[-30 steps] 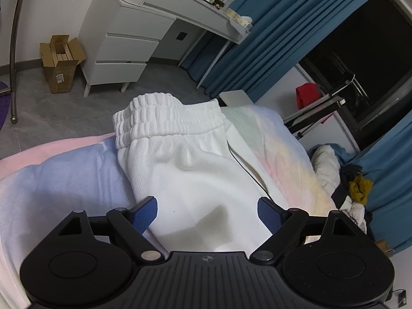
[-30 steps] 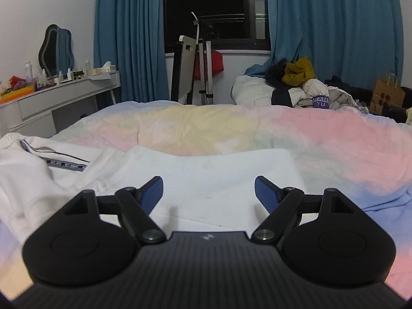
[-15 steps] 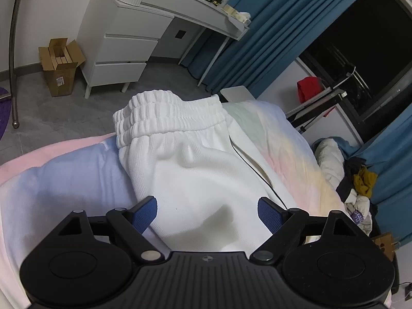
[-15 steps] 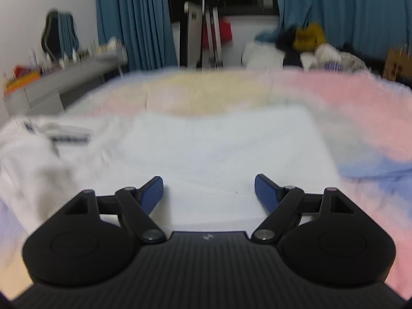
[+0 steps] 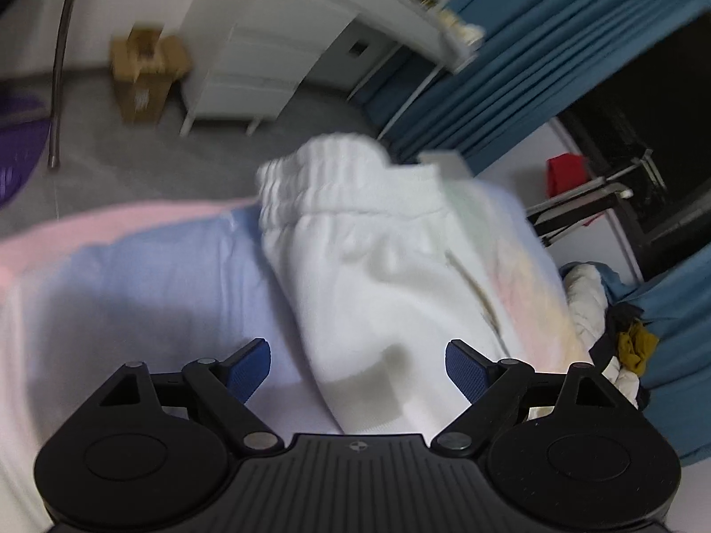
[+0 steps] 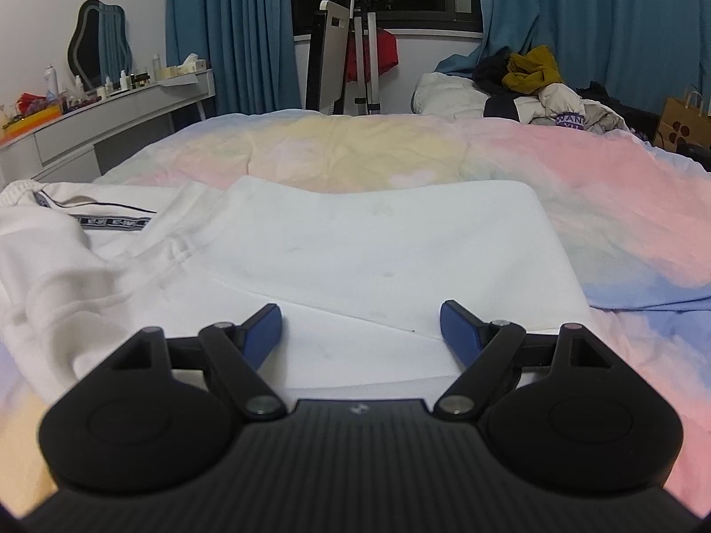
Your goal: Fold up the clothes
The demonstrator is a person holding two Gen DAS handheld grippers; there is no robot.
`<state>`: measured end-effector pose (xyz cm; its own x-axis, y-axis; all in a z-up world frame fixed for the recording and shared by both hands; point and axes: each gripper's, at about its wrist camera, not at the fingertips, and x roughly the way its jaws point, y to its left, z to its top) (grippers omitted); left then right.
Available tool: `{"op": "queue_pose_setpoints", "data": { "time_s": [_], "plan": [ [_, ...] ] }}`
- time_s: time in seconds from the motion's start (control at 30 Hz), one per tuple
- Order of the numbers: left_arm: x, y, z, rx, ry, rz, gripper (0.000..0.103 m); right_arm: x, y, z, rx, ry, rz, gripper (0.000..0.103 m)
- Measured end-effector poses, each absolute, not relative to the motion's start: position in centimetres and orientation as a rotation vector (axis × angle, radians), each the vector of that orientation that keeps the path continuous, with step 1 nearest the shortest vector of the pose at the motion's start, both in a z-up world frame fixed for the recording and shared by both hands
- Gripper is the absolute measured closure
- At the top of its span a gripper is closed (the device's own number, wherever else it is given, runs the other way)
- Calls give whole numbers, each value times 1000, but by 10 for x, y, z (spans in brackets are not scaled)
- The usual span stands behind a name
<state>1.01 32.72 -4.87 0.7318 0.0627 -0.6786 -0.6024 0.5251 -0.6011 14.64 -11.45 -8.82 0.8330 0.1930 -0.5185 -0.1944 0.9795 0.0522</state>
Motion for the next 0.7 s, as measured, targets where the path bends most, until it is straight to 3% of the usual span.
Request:
{"op": "queue_pose_setpoints", "data": {
  "time_s": [0.27,0.4,0.57,0.63,0.7],
  "plan": [
    [40,344,-61,-820,548,446,16,145,-108,-82,9,546,212,23],
    [60,346,-54,-816,494,466,22,138,-101,-83,-24,545,246,23],
    [81,325,-25,-690,447,442,57,142,-107,-84,-4,559,250,24],
    [87,308,-7,-609,419,432,77,144,-110,-86,12,569,254,24],
    [89,284,18,-563,380,408,82,145,-112,-85,13,574,253,24]
  ]
}}
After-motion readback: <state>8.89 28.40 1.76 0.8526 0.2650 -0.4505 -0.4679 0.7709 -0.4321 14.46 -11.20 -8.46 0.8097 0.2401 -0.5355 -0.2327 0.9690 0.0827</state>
